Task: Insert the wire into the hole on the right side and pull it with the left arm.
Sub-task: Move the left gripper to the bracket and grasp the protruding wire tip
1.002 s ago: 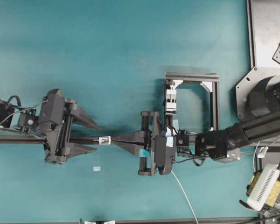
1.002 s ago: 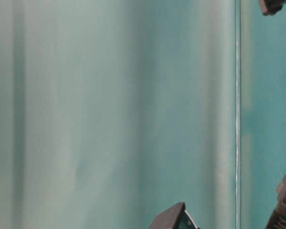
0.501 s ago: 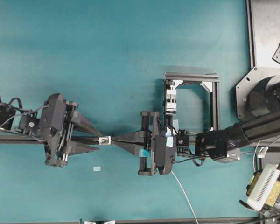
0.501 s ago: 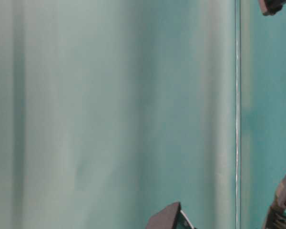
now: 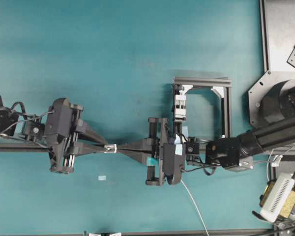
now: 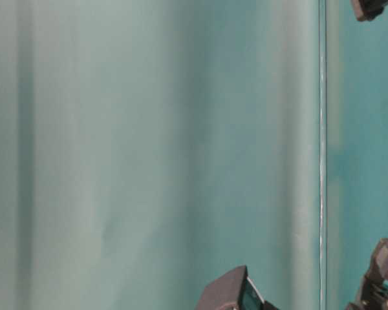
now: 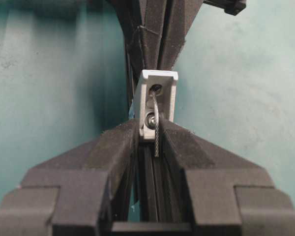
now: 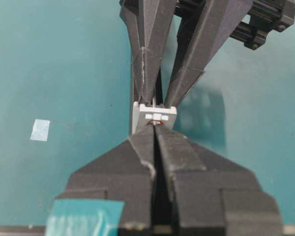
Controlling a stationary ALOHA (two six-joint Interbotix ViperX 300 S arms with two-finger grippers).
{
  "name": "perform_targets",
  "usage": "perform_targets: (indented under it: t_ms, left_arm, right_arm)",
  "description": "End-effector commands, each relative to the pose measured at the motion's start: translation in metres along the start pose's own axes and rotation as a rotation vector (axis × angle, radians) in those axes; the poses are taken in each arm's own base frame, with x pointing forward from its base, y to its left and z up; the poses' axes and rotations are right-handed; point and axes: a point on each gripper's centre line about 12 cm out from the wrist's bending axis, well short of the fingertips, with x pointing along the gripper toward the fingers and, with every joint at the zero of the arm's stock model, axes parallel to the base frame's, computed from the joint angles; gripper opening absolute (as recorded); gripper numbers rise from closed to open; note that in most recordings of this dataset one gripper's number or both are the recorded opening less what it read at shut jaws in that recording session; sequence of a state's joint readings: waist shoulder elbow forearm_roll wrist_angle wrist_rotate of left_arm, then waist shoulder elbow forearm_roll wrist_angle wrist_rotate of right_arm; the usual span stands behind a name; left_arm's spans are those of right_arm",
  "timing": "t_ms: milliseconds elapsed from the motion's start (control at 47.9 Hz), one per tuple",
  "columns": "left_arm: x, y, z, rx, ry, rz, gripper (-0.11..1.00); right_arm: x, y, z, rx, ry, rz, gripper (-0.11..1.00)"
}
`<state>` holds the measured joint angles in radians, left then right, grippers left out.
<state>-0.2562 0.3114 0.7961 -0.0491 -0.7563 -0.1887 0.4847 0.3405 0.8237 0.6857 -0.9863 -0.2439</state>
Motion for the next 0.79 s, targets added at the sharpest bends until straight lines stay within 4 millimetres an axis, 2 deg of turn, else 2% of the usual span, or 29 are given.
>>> perform_targets:
  t_ms: [0, 585, 668, 772]
  left_arm:
    - [0.0008, -0.0094, 0.0091, 0.006, -0.024, -0.025, -0.06]
    - [-0.0005, -0.0136, 0.0113, 0.009, -0.024, -0.034, -0.06]
    - [-0.0005, -0.0142, 0.011, 0.01, -0.022, -0.035, -0.06]
    - [-0.0008, -0.0148, 0.0103, 0.011, -0.02, -0.038, -0.06]
  right_arm:
    - [0.0022, -0.0004, 0.0095, 0.016, -0.027, -0.003, 0.03]
    - [-0.0019, 0.0012, 0.0176, 0.041, -0.007, 0.016, 0.03]
    - [-0.0022, 0.0017, 0.0179, 0.044, 0.001, 0.019, 0.16]
    - [-0.0022, 0.0021, 0.0191, 0.044, 0.0, 0.021, 0.45]
